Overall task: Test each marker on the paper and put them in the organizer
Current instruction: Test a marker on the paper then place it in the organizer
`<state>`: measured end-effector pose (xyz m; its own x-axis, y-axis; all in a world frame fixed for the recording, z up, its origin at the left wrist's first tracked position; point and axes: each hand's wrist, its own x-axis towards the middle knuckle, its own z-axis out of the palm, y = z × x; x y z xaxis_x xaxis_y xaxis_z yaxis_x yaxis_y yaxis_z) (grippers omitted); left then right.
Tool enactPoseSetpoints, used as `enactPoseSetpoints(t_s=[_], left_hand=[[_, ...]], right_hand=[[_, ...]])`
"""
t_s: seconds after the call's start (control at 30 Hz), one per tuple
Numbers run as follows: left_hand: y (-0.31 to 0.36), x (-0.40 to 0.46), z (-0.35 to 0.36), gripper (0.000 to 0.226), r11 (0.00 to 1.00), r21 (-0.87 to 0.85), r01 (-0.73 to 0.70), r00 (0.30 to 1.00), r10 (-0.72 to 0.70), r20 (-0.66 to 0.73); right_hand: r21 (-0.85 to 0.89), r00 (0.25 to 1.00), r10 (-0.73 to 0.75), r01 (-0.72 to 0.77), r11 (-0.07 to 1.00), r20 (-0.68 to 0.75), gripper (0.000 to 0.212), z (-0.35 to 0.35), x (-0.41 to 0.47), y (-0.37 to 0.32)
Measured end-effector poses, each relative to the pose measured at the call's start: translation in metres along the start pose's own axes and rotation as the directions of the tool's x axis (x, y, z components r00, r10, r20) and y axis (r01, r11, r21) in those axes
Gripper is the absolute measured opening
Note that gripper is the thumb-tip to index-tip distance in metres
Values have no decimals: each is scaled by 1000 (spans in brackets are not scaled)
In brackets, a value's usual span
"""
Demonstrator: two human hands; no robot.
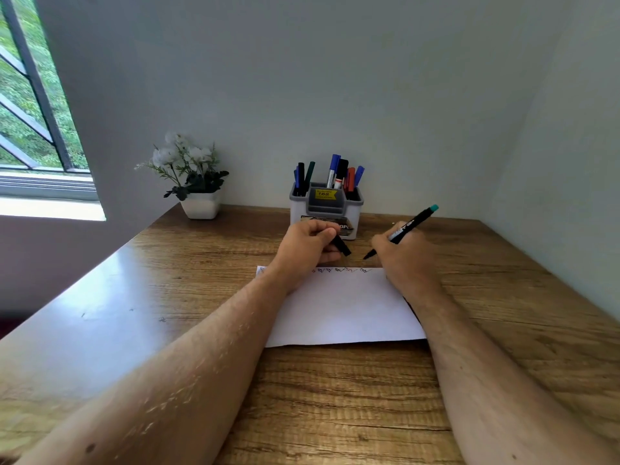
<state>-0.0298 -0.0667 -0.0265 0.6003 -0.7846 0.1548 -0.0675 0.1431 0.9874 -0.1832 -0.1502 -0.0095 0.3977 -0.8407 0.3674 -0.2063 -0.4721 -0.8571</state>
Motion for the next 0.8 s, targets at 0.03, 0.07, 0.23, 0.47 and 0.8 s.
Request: enactPoseSetpoints(t_s=[0.03,0.07,0.23,0.47,0.8], left_hand=[[0,0,-1,17,1000,-24,5,1000,-5,-4],[0,1,-1,17,998,-54,10,1000,-11,-11],[2,3,-2,13,975,-218,46,996,-61,-62],[6,3,-5,14,914,-394,97,983,-149,-103],[14,-3,-5,14,884,-455,110,969,-198,-149]], right_hand=[[37,999,-4,3,999,32,11,0,0,-1],[86,997,1,-8,996,74,10,0,0,-2],[307,984,-2,-54,950,181,6,-1,2,-5],[530,962,-80,-73,845,260,20,-2,5,-3],[562,949,-106,-84,823,298,13,2,10,0]])
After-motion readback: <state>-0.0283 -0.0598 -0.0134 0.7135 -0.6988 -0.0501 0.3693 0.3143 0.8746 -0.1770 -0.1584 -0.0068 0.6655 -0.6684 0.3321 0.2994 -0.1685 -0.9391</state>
